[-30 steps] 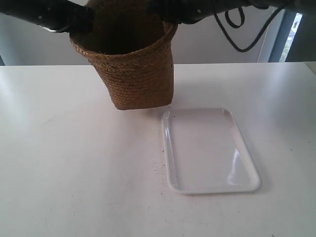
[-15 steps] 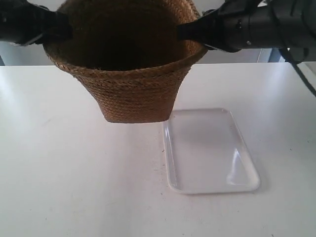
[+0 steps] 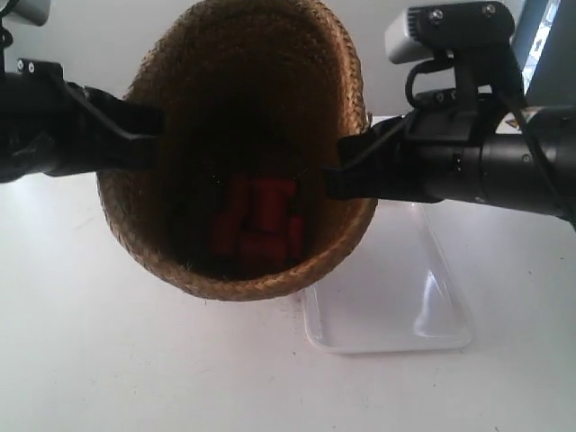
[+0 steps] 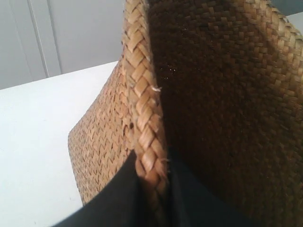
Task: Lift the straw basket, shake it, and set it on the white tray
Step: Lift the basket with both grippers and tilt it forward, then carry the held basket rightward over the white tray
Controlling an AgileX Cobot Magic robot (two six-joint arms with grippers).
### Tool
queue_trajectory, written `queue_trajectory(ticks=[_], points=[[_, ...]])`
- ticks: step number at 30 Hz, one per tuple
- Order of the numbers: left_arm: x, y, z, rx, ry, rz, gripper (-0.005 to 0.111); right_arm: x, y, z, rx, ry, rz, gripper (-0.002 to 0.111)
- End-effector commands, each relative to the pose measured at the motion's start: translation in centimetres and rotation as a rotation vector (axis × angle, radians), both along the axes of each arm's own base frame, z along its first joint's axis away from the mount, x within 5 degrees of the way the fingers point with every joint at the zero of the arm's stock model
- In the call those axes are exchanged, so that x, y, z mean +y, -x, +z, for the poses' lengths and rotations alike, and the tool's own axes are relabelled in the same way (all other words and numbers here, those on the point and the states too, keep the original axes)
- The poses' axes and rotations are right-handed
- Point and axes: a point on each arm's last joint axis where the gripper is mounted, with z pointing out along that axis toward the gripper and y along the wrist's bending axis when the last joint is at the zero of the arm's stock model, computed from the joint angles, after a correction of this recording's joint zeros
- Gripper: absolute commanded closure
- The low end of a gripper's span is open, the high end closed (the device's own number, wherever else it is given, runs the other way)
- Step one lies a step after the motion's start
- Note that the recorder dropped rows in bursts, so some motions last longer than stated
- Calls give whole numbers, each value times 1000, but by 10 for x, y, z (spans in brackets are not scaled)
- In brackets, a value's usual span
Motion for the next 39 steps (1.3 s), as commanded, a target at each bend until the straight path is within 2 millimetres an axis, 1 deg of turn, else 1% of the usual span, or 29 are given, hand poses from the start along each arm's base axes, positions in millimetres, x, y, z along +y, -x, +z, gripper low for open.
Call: queue_trajectory(ticks=[1, 4, 7, 10, 15, 16, 18, 20, 22, 24, 26, 27, 28, 29, 30, 31, 33, 34, 35, 36, 37, 39], points=[[-4, 20, -2, -55, -24, -52, 107, -8, 19, 3, -88, 20, 5, 108], [2, 29, -1, -107, -7, -19, 107, -16, 33, 9, -134, 0, -6, 108], [7, 31, 0, -146, -8, 12, 107, -20, 40, 11, -160, -11, -12, 108], [7, 28, -1, -152, -12, 27, 107, -21, 39, 10, -174, -13, -26, 108], [5, 28, -5, -89, 37, 23, 107, -20, 33, 8, -178, -19, -47, 108], [6, 31, -3, -96, 40, 17, 107, -20, 35, 11, -166, -40, -47, 108], [8, 40, 4, -104, 54, -15, 107, -20, 44, 17, -101, -94, -20, 108], [12, 53, 11, -120, 70, -49, 107, -20, 59, 25, -27, -158, 14, 108], [16, 64, 17, -148, 72, -73, 107, -24, 70, 30, -37, -183, 26, 108], [18, 59, 12, -182, 38, -35, 107, -28, 66, 27, -117, -161, -10, 108], [19, 43, -7, -190, 2, 60, 107, -30, 50, 17, -220, -119, -93, 108], [20, 35, -12, -188, 2, 109, 107, -30, 43, 12, -247, -101, -121, 108], [20, 31, -14, -169, 26, 134, 107, -29, 36, 9, -257, -76, -133, 108], [19, 30, -11, -163, 45, 132, 107, -26, 32, 9, -243, -70, -123, 108], [15, 33, -6, -148, 36, 76, 107, -24, 34, 10, -203, -70, -93, 108], [11, 41, 3, -141, 12, -10, 107, -19, 39, 21, -152, -87, -35, 108], [6, 61, 19, -126, -42, -172, 107, -12, 59, 36, -65, -100, 94, 108], [7, 70, 28, -137, -47, -213, 107, -11, 67, 43, -59, -116, 130, 108], [9, 75, 32, -157, -41, -220, 107, -12, 71, 47, -77, -137, 134, 108], [10, 75, 32, -178, -40, -208, 107, -13, 71, 46, -109, -146, 113, 108], [11, 70, 26, -194, -42, -167, 107, -15, 67, 40, -139, -137, 81, 108], [14, 52, 7, -213, -46, -46, 107, -18, 48, 20, -219, -127, -46, 108]])
